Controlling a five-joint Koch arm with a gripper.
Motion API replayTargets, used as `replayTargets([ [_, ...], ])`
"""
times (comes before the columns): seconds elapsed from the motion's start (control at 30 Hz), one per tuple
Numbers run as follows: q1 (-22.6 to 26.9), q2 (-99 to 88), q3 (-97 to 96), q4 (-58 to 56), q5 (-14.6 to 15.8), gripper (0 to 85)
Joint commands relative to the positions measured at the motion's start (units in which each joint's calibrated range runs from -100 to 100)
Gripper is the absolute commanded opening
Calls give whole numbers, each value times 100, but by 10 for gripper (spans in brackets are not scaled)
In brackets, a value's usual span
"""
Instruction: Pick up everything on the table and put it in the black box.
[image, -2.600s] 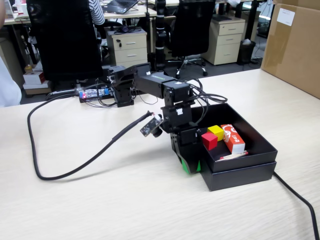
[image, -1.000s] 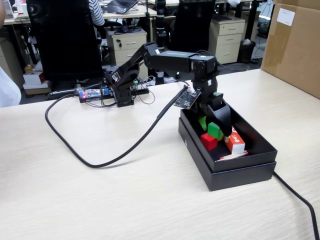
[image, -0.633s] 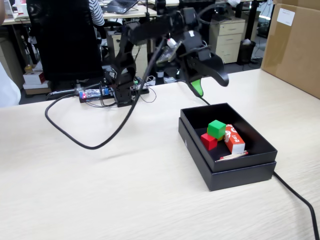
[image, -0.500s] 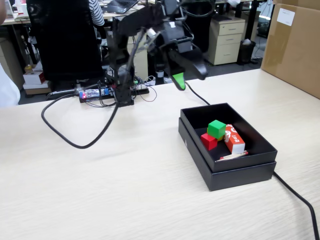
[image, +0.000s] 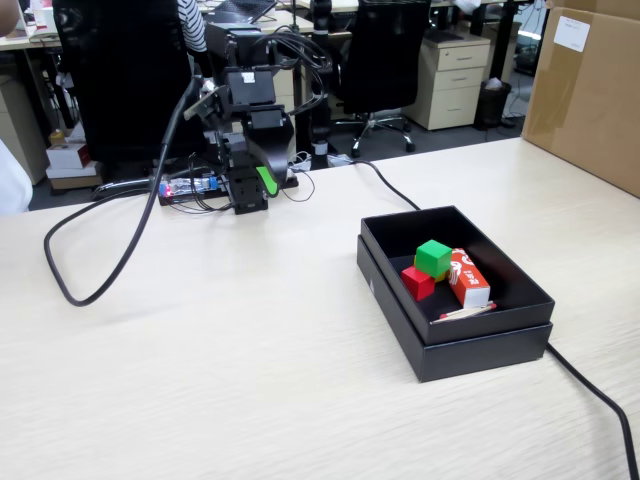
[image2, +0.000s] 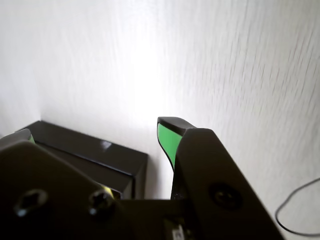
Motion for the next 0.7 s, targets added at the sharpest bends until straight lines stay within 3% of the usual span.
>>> replayTargets([
  [0.0,-59,-667,-808,1233,-24,483],
  [0.67,-269,-1929,-4534,3695,-347,479],
])
